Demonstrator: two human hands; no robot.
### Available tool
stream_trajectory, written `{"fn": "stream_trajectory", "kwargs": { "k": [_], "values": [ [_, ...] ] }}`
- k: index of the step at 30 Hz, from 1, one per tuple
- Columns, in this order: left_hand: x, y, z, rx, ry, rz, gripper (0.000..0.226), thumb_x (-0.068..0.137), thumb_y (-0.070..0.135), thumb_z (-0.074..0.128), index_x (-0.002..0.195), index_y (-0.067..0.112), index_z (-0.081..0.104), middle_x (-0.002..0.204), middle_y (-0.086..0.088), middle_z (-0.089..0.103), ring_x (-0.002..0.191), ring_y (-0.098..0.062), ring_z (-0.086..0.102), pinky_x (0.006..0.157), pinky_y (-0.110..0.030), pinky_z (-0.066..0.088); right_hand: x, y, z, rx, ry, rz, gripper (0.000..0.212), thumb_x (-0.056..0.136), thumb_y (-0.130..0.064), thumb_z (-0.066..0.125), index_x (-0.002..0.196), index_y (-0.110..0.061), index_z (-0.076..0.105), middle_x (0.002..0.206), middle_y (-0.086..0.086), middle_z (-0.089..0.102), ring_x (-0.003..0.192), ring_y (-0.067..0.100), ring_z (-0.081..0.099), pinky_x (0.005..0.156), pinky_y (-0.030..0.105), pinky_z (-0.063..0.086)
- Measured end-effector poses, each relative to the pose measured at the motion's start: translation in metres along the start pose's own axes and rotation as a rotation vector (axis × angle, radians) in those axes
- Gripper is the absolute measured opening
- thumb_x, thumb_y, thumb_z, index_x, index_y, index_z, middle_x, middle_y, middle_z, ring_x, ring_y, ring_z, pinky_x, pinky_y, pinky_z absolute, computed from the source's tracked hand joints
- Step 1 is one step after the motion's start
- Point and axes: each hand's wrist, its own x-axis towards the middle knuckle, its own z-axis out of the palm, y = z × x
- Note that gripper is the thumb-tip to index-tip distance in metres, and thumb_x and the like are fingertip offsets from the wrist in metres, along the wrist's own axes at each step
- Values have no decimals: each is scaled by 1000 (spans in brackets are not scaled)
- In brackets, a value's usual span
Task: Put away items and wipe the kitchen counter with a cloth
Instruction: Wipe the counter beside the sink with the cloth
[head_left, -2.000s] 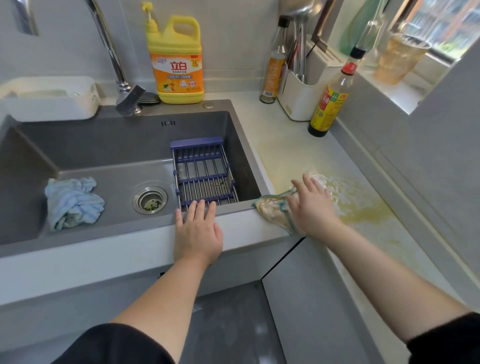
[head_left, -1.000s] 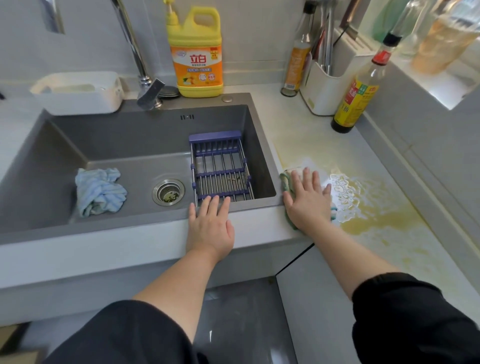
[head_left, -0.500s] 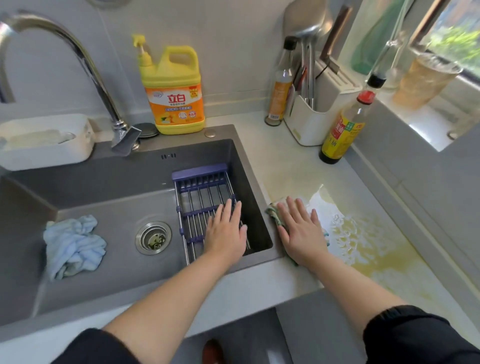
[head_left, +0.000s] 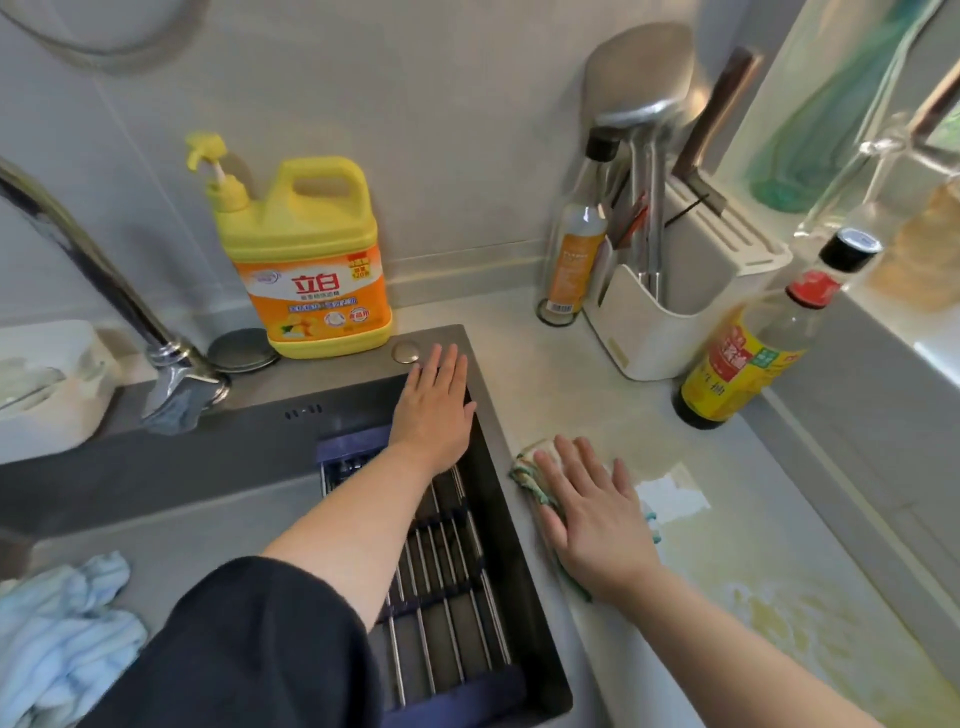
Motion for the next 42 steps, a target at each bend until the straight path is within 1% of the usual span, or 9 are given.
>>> {"fn": "stream_trajectory", "kwargs": {
  "k": [9,16,20,23,27,34,37,40,42],
  "values": [
    [42,-37,11,-19,-67,24,62,102,42,15,151,11,-6,159,-5,-12,146,-18,-13,119,-37,-6,141,-1,-15,-5,-2,-94,70,87,-53,6,152,-26,12,160,0,4,148,22,-1,117,45,7],
    [50,-37,11,-100,-129,-9,65,101,47,17,151,15,-9,159,0,-16,145,-13,-18,117,-38,-10,230,-20,-17,-1,49,-51,58,98,-40,28,151,-20,15,160,4,10,147,25,4,115,46,11],
    [51,-36,7,-126,-180,-24,69,99,51,19,151,16,-11,158,1,-19,144,-13,-20,117,-41,-12,218,-19,-20,6,44,-68,58,97,-39,30,150,-18,19,159,6,13,147,26,6,116,45,12],
    [51,-36,5,-139,-198,-28,71,99,52,21,150,16,-13,158,1,-20,144,-13,-21,116,-43,-12,163,-7,-15,46,80,-120,64,91,-44,19,148,-18,28,157,7,21,146,27,14,116,44,16],
    [52,-37,4,-162,-199,-19,71,100,47,26,150,16,-13,157,0,-21,144,-14,-20,115,-42,-12,132,7,-2,94,281,-190,51,88,-30,35,129,-12,58,136,13,54,127,35,49,99,51,42],
    [23,-61,8,-244,-91,76,85,91,19,46,150,15,-14,155,2,-27,137,-7,-28,112,-26,-17,211,-25,-11,406,491,10,32,80,-6,52,106,0,69,108,17,68,99,36,63,85,42,53],
    [15,-63,14,-293,-44,-1,89,87,15,48,150,16,-14,155,3,-26,141,-8,-24,115,-26,-14,246,-49,-19,460,429,-44,28,84,-4,56,109,-1,69,111,19,67,103,38,60,89,41,48],
    [19,-64,15,-288,-35,-22,89,85,15,49,151,16,-11,157,5,-21,144,-9,-19,110,-23,-15,259,-55,-15,293,346,-251,27,87,-14,55,107,-4,70,117,19,64,108,40,58,87,45,49],
    [21,-63,12,-291,-42,-34,84,89,19,47,152,17,-8,158,5,-17,144,-9,-18,111,-24,-13,261,-43,-15,217,267,-247,33,93,-18,51,120,-6,64,132,17,56,123,38,48,97,45,42]
  ]
}}
